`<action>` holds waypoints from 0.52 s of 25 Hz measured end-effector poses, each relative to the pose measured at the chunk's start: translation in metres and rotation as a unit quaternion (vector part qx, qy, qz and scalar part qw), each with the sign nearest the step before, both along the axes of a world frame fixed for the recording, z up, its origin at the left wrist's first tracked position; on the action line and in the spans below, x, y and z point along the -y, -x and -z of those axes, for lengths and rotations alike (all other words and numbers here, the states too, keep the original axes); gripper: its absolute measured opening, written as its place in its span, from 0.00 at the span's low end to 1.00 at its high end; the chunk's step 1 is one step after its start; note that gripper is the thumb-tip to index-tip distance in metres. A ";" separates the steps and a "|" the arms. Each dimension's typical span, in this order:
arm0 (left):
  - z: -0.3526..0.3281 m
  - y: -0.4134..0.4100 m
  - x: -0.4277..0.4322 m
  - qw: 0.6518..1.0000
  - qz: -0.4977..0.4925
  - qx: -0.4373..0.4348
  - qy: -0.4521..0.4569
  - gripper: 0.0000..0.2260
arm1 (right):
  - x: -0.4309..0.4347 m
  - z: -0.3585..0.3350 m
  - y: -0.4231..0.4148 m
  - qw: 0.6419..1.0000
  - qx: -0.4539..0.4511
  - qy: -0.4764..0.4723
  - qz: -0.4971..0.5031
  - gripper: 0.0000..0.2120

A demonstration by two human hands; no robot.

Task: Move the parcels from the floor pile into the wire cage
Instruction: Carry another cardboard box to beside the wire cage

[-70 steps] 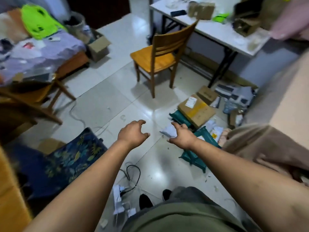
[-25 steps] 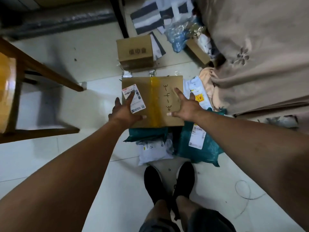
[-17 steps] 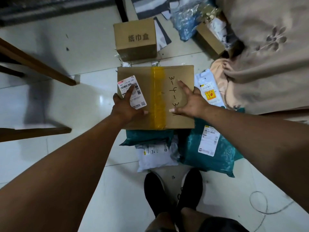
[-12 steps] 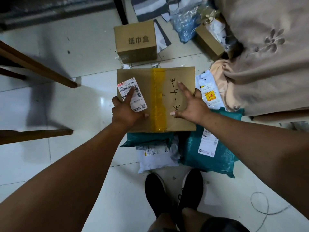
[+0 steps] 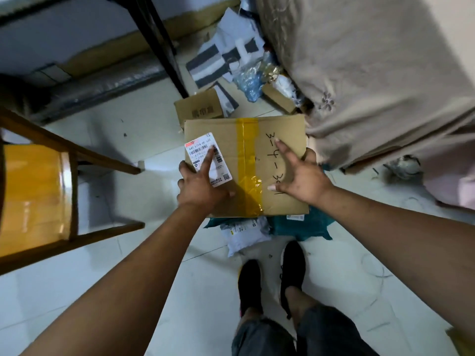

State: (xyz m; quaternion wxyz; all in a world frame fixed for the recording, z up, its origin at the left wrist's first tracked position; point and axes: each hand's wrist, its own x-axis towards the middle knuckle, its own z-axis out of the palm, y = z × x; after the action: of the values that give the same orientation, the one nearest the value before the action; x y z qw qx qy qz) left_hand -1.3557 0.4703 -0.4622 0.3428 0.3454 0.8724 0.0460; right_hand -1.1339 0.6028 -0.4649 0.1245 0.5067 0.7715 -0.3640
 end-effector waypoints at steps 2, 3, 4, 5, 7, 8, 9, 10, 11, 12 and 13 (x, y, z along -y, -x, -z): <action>-0.048 -0.012 0.000 1.000 0.028 0.002 0.002 0.53 | 0.011 -0.047 -0.018 0.999 -0.003 0.009 0.032 0.56; -0.073 -0.019 0.001 0.999 0.044 0.004 0.004 0.53 | 0.017 -0.071 -0.030 0.998 -0.007 0.017 0.053 0.56; -0.098 -0.028 0.002 0.998 0.063 0.008 0.005 0.53 | 0.026 -0.095 -0.044 0.997 -0.012 0.026 0.076 0.56; -0.122 -0.039 0.003 0.996 0.085 0.012 0.005 0.53 | 0.036 -0.118 -0.058 0.994 -0.016 0.032 0.099 0.57; -0.166 -0.063 0.004 0.991 0.132 0.013 0.009 0.54 | 0.058 -0.159 -0.089 0.989 -0.023 0.038 0.141 0.57; -0.182 -0.074 0.005 0.988 0.152 0.015 0.014 0.54 | 0.070 -0.174 -0.104 0.986 -0.024 0.042 0.161 0.57; -0.194 -0.085 0.005 0.985 0.171 0.017 0.017 0.54 | 0.081 -0.184 -0.118 0.983 -0.024 0.041 0.180 0.57; -0.208 -0.098 0.004 0.979 0.201 0.018 0.012 0.54 | 0.093 -0.198 -0.136 0.978 -0.026 0.037 0.203 0.58; -0.220 -0.111 0.003 0.972 0.234 0.017 0.005 0.54 | 0.104 -0.212 -0.153 0.972 -0.028 0.032 0.230 0.57; -0.230 -0.124 -0.001 0.964 0.264 0.019 -0.003 0.53 | 0.114 -0.223 -0.170 0.965 -0.032 0.024 0.258 0.57; -0.239 -0.136 -0.005 0.955 0.295 0.019 -0.008 0.52 | 0.125 -0.232 -0.188 0.958 -0.034 0.017 0.286 0.57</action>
State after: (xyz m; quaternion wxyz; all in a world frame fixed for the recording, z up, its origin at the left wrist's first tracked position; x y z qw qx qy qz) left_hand -1.2193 0.4752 -0.2234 0.3551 0.5895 0.7243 -0.0435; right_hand -0.9459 0.4783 -0.2326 -0.0023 0.6913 0.5919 -0.4145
